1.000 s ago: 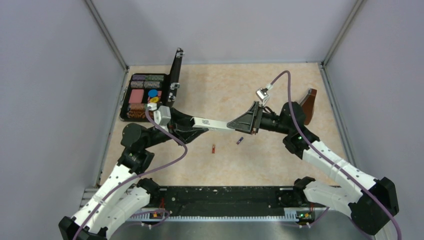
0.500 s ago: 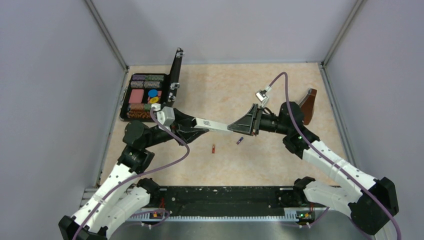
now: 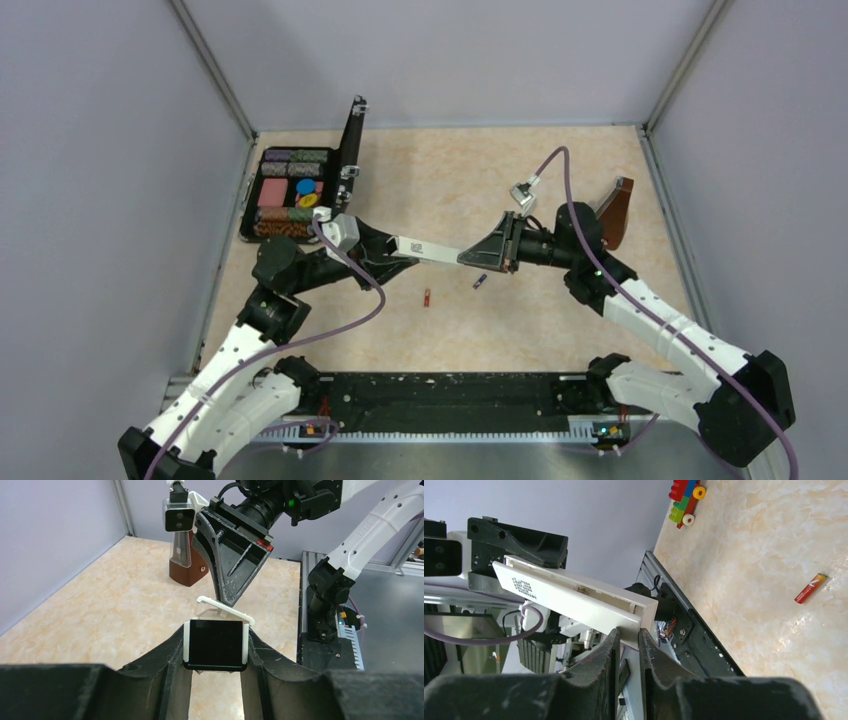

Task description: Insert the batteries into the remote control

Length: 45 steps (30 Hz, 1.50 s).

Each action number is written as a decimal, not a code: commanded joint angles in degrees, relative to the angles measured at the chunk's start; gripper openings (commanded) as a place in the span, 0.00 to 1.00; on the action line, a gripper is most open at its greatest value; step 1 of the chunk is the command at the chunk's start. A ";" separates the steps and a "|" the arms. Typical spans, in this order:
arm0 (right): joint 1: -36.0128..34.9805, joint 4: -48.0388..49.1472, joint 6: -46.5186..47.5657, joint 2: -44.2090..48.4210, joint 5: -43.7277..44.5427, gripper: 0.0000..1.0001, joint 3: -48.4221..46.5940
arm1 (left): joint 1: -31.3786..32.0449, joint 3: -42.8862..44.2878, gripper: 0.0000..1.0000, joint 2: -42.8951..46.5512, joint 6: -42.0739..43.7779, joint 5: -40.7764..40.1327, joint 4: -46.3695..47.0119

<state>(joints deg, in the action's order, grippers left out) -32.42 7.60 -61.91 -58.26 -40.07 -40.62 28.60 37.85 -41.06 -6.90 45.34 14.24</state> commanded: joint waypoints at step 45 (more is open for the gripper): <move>7.72 -9.13 -2.60 6.56 49.43 0.00 19.66 | -0.24 -13.09 0.00 1.14 -2.07 -14.06 6.55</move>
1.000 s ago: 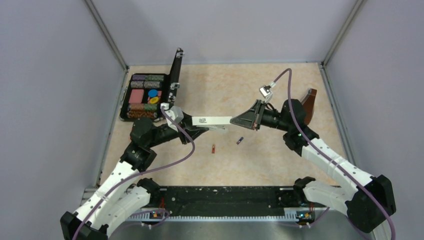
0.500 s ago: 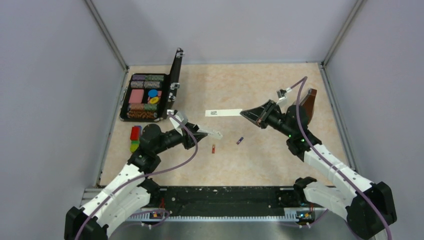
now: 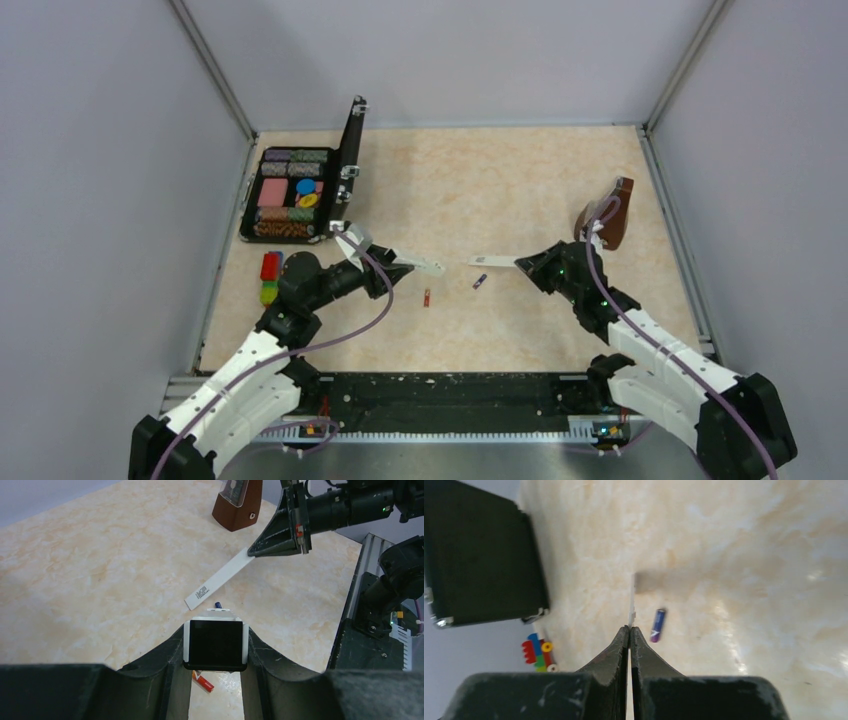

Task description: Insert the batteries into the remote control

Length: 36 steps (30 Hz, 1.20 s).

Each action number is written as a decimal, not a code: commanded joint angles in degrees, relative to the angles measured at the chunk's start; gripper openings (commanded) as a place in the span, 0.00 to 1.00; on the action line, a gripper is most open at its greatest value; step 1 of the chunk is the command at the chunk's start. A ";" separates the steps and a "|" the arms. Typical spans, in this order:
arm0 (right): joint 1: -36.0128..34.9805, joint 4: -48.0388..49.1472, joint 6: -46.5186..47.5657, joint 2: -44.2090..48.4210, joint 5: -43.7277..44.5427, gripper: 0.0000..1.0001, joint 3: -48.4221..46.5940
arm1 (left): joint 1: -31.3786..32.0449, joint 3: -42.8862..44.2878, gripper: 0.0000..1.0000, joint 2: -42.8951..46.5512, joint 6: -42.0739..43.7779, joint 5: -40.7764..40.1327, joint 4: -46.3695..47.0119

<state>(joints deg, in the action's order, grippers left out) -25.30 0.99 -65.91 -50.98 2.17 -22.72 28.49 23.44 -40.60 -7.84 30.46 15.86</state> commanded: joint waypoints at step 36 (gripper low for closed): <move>-10.01 0.19 55.15 1.91 -59.15 0.84 -24.35 | -0.02 20.02 0.00 -5.41 -6.22 36.76 -2.72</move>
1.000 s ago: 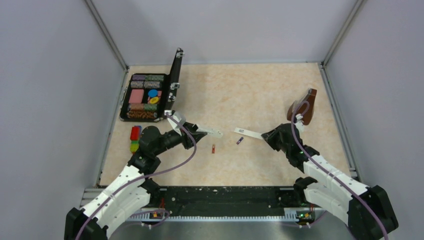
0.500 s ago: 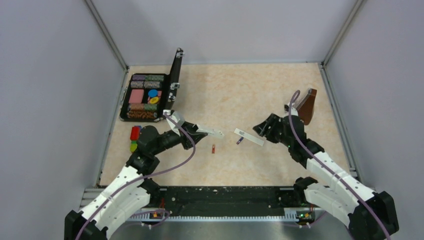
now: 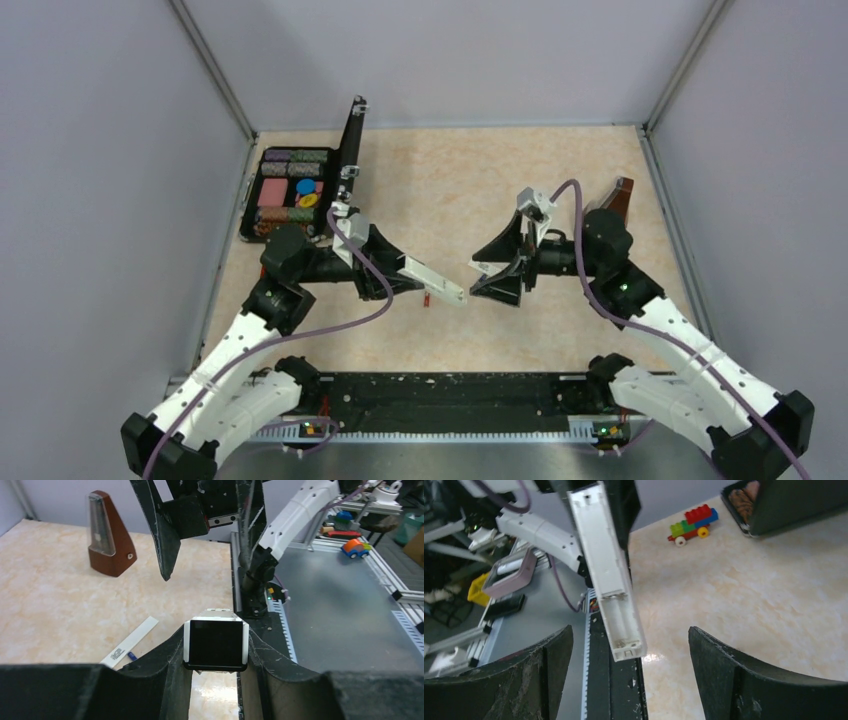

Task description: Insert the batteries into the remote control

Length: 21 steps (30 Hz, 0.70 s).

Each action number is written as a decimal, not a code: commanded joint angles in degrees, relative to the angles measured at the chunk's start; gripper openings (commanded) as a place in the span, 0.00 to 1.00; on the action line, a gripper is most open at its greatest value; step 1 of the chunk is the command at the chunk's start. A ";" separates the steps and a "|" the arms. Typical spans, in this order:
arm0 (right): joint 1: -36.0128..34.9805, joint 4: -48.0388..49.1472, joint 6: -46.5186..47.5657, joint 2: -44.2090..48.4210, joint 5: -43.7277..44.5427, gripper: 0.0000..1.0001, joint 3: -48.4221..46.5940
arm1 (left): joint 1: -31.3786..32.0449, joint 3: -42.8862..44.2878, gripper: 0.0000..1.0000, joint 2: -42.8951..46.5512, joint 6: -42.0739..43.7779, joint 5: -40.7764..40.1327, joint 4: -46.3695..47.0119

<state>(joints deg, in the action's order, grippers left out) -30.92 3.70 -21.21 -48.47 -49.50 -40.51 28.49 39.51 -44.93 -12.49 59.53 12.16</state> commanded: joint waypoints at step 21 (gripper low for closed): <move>-20.84 -10.41 23.00 -10.34 8.97 0.61 -12.97 | 0.06 5.21 0.00 -0.95 -2.52 4.28 3.02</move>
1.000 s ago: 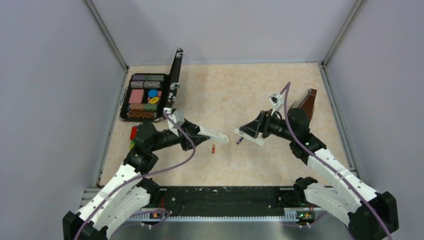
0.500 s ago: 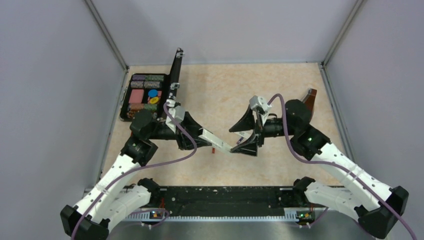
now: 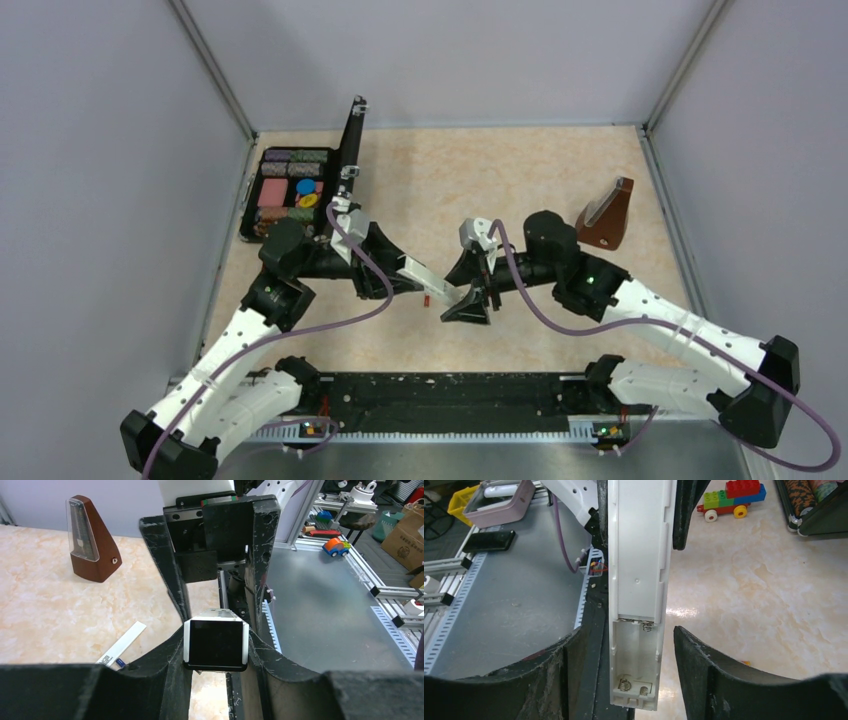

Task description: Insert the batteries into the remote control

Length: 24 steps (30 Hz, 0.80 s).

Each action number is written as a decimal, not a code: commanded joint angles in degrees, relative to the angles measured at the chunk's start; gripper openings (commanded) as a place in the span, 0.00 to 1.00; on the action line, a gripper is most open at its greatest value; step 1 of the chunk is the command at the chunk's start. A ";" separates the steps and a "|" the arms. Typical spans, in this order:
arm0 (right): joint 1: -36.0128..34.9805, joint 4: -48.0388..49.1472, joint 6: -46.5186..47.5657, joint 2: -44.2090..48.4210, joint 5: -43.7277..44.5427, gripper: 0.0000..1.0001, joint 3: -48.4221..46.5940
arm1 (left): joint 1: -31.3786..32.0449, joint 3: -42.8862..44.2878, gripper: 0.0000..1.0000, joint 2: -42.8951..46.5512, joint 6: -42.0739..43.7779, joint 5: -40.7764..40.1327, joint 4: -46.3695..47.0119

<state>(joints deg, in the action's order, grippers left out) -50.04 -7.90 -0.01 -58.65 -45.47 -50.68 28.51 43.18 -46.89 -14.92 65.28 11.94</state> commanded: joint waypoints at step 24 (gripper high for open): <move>-7.87 10.38 -10.61 -3.64 39.95 0.00 -4.40 | 0.98 -1.36 0.99 -1.02 -35.35 -40.49 7.31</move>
<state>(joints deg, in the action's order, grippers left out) -54.30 -0.45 -7.94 -58.83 -16.88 -51.09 28.67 39.53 -45.47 -39.24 29.12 16.62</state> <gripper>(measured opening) 0.323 0.990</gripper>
